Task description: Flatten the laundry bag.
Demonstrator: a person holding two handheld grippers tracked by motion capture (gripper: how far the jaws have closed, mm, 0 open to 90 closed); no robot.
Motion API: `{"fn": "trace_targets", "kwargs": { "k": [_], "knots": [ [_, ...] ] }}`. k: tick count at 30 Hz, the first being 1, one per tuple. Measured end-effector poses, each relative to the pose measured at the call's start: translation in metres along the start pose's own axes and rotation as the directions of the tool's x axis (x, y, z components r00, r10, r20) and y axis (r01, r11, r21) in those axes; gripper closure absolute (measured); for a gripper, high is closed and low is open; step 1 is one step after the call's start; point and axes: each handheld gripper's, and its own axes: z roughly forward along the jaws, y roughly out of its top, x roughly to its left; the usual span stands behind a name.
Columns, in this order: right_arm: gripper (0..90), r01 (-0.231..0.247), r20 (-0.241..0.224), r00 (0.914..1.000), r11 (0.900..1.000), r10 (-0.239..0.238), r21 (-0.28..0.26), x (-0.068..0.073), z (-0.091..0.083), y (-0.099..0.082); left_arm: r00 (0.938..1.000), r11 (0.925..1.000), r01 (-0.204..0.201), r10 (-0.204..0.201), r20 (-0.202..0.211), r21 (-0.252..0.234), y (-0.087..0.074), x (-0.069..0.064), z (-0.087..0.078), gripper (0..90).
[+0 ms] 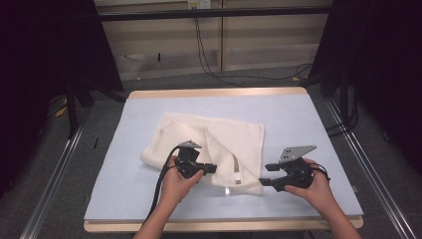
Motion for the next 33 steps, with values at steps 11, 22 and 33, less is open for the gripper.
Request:
{"fn": "trace_targets", "kwargs": {
  "k": [11,22,33],
  "knots": [
    [42.9,-0.01,0.137,0.9906,0.9981,0.002,0.06,-0.005,0.019,-0.003,0.9999,0.9999,-0.012,0.012,-0.012,-0.007,-0.01,0.001,-0.011,87.7],
    [58.0,-0.04,0.148,0.9886,0.9956,0.027,0.085,0.0,0.043,0.005,0.9997,0.9999,-0.015,0.016,-0.017,0.006,-0.012,0.004,-0.008,87.7],
    [88.5,-0.081,0.275,0.9597,0.9935,0.057,0.079,-0.007,0.046,0.014,0.9998,0.9996,-0.019,0.019,-0.007,-0.023,-0.007,0.003,-0.008,87.7]
  ]
}}
